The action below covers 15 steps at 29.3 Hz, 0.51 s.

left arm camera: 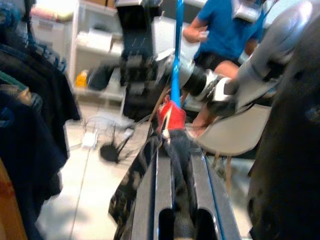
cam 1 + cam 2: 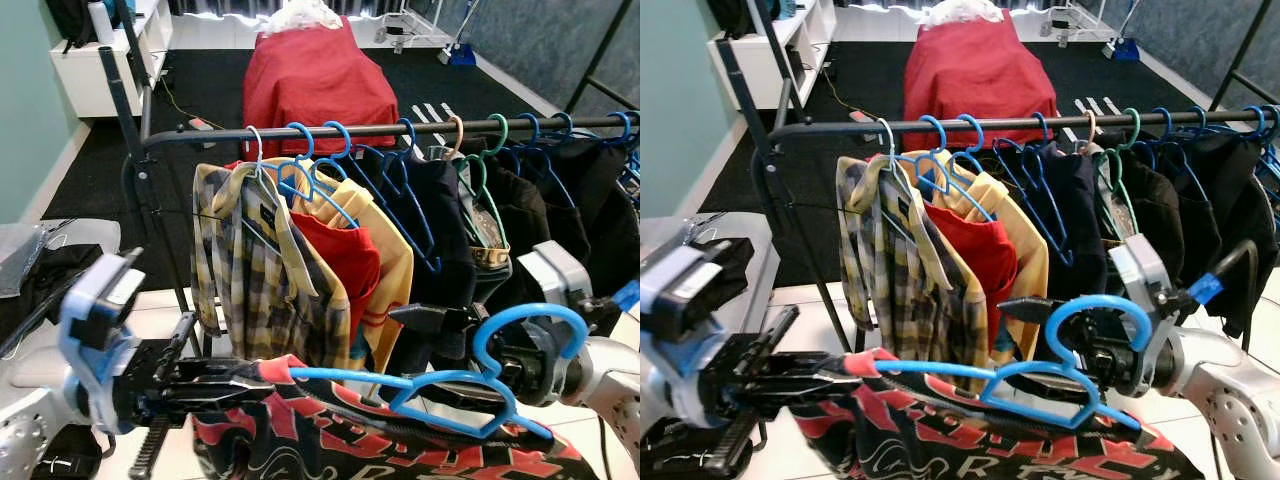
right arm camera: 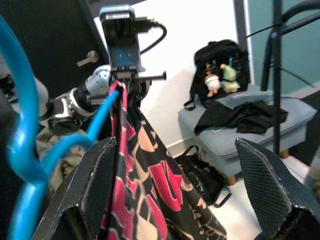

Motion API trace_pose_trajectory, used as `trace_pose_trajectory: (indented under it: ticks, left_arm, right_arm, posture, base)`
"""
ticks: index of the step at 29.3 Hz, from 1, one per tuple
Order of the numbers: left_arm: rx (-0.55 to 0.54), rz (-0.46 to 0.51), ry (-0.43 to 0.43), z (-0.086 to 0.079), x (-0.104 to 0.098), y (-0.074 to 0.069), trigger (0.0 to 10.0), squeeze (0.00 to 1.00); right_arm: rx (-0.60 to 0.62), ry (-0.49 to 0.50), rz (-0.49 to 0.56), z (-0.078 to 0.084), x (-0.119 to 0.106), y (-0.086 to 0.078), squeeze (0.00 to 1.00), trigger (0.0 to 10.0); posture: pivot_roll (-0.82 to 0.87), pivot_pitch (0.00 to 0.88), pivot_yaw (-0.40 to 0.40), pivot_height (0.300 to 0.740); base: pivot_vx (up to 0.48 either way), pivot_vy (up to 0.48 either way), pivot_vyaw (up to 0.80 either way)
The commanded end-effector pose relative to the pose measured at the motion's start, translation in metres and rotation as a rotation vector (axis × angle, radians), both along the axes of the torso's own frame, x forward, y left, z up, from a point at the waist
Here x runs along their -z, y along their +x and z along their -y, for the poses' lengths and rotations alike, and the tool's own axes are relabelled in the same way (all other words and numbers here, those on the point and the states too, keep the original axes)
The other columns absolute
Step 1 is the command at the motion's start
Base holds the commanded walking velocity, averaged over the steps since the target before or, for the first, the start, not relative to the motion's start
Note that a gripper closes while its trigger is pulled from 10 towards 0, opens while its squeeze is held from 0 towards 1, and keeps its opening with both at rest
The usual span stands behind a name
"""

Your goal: Hang hanger

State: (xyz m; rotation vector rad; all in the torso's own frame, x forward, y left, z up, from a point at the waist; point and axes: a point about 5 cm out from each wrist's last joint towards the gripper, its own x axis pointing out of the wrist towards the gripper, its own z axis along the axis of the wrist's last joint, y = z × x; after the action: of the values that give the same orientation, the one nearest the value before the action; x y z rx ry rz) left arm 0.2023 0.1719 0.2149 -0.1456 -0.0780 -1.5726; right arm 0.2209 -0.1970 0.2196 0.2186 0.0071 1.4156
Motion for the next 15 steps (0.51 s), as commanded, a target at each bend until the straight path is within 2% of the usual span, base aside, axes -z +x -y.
trace_pose_trajectory:
  ticks: [1,2,4,9,12,15]
  left_arm:
    - [-0.053,0.007,0.027,-0.002,0.005,0.006,10.0,0.0]
    - [-0.053,0.007,0.027,-0.002,0.005,0.006,10.0,0.0]
    - [-0.116,0.003,0.056,-0.012,0.009,0.012,10.0,0.0]
    - [-0.149,0.003,0.057,-0.019,0.008,0.014,10.0,0.0]
    - [-0.191,0.01,0.06,-0.025,0.009,0.018,10.0,0.0]
    - [-0.249,0.03,0.063,-0.026,0.012,0.029,10.0,0.0]
  right_arm:
    - [0.046,0.038,-0.014,0.01,0.0,-0.002,0.0,10.0]
    - [0.046,0.038,-0.014,0.01,0.0,-0.002,0.0,10.0]
    - [0.136,0.026,-0.052,0.028,0.008,-0.004,0.0,10.0]
    - [0.181,-0.017,-0.095,0.037,0.016,-0.01,0.0,10.0]
    - [0.247,-0.083,-0.15,0.052,0.026,-0.017,0.0,10.0]
    - [0.249,-0.115,-0.17,0.054,0.032,-0.017,0.0,10.0]
  posture:
    - [-0.07,0.086,-0.028,0.74]
    - [-0.07,0.086,-0.028,0.74]
    - [-0.07,0.094,-0.022,0.74]
    - [-0.07,0.099,-0.022,0.74]
    - [-0.07,0.105,-0.02,0.74]
    - [-0.08,0.105,-0.019,0.74]
  base:
    - [0.0,0.0,0.0]
    - [0.0,0.0,0.0]
    - [0.0,0.0,0.0]
    - [0.0,0.0,0.0]
    - [0.0,0.0,0.0]
    - [0.0,0.0,0.0]
